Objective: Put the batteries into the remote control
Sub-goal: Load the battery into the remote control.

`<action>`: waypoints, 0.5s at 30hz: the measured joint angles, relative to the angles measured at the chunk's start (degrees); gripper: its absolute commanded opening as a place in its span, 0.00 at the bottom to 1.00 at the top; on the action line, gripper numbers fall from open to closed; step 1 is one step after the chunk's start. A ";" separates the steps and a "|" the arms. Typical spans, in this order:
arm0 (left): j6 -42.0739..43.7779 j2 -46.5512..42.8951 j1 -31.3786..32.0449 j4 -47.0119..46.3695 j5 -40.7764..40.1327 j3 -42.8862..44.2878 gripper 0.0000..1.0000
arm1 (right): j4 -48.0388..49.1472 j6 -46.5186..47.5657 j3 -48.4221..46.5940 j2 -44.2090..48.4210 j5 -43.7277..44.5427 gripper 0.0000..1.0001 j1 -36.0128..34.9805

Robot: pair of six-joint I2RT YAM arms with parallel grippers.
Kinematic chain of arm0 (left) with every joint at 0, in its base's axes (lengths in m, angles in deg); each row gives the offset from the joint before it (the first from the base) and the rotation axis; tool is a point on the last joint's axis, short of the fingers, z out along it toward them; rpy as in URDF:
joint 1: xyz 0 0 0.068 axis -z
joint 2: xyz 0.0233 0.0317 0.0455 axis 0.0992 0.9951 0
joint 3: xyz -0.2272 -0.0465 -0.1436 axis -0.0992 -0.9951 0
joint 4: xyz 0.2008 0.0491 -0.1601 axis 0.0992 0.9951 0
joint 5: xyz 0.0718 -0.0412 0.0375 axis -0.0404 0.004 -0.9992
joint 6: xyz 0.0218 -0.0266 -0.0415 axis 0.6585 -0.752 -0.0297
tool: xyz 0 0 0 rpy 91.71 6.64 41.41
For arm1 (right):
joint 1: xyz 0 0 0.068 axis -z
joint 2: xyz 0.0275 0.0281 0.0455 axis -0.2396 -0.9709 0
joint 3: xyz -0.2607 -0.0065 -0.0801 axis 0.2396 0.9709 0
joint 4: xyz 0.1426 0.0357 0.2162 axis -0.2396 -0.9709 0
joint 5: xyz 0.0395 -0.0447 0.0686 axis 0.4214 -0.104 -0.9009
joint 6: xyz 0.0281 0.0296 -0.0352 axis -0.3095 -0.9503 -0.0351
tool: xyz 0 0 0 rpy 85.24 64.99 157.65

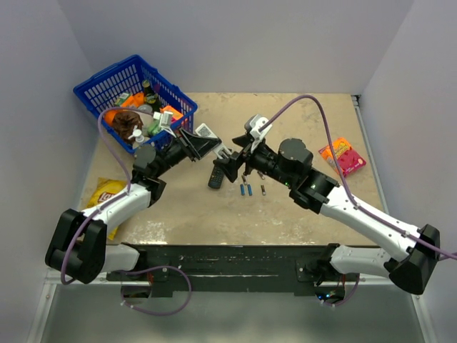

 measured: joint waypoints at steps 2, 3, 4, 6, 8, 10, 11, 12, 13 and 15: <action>0.24 0.00 -0.72 1.55 0.83 0.74 0.00 | -1.01 0.55 -1.68 0.28 -0.17 0.96 0.04; 0.28 0.02 -1.36 2.93 1.55 1.40 0.00 | -1.62 1.14 -2.73 0.28 -0.33 0.97 0.04; 0.50 0.02 -2.05 4.37 2.32 2.16 0.00 | -2.45 2.29 -3.76 0.28 -0.66 0.98 0.04; 1.53 0.04 -3.39 7.32 3.80 3.87 0.00 | -4.39 5.18 -5.46 0.31 -1.86 0.98 0.04; 3.41 0.04 -4.76 11.87 5.90 6.49 0.00 | -7.15 10.49 -6.67 0.52 -4.33 0.98 0.09; 5.64 0.04 -5.66 16.24 7.82 9.05 0.00 | -10.19 16.74 -6.93 1.29 -6.91 0.97 0.15; 6.75 0.04 -5.86 18.21 8.70 10.19 0.00 | -11.56 19.32 -6.93 1.66 -8.02 0.96 0.15; 8.33 0.04 -6.08 20.83 9.66 11.58 0.00 | -13.38 23.04 -6.91 2.19 -9.60 0.94 0.15; 9.86 0.04 -6.10 23.41 10.73 13.03 0.00 | -14.29 25.49 -6.84 2.64 -10.60 0.93 0.15; 12.81 0.04 -6.10 28.06 12.66 15.89 0.00 | -15.85 31.21 -6.43 4.07 -12.41 0.91 0.15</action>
